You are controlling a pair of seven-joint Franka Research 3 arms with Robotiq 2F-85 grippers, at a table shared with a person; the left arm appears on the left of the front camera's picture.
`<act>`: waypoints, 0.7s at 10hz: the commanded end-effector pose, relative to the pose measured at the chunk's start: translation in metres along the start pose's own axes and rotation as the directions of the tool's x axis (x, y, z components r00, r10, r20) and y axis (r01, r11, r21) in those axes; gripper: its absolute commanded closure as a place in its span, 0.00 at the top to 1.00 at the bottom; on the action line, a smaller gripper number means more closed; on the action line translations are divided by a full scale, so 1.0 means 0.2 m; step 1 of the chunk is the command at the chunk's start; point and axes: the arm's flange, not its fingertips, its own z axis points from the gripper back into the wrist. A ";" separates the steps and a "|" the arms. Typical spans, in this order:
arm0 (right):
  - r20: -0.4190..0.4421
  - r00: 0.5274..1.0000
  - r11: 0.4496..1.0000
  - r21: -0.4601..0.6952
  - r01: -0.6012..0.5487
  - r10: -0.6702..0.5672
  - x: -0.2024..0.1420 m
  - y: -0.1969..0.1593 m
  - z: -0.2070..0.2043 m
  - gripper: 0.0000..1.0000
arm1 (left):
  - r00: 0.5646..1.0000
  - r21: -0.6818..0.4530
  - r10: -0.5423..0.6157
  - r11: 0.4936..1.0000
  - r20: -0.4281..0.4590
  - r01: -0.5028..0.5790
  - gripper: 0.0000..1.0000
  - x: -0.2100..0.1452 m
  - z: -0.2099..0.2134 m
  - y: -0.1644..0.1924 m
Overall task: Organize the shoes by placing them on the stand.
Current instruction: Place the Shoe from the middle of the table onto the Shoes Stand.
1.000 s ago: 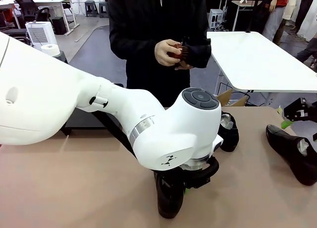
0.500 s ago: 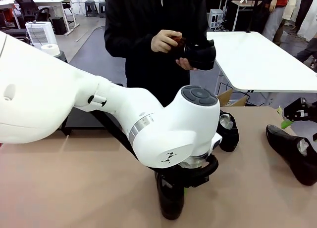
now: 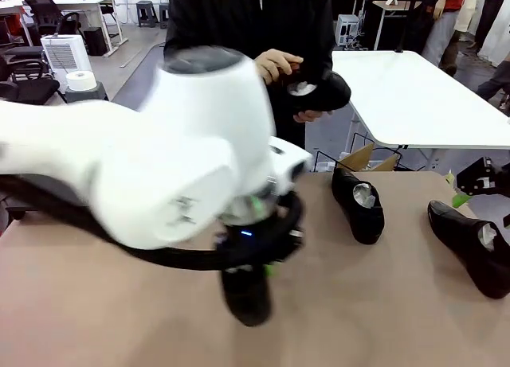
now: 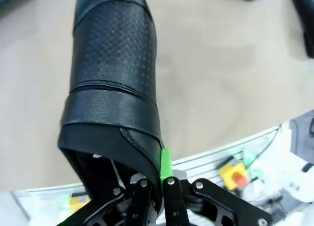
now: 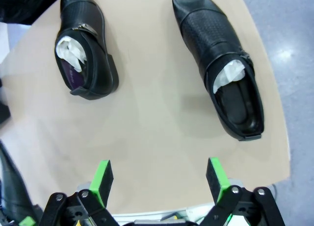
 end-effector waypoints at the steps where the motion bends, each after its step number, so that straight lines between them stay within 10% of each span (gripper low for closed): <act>1: 0.000 1.000 1.000 0.005 -0.004 0.004 0.00 0.00 0.00 1.00 | 0.997 0.096 -0.081 0.992 0.018 0.079 0.00 0.03 0.06 0.29; 4: 0.000 1.000 1.000 0.005 -0.004 0.004 0.00 0.00 0.00 1.00 | 0.990 0.088 -0.093 0.993 0.110 0.084 0.00 0.07 0.18 0.53; 7: 0.000 1.000 1.000 0.005 -0.004 0.004 0.00 0.00 0.00 1.00 | 0.996 0.130 -0.088 0.988 0.009 0.086 0.00 0.06 0.09 0.44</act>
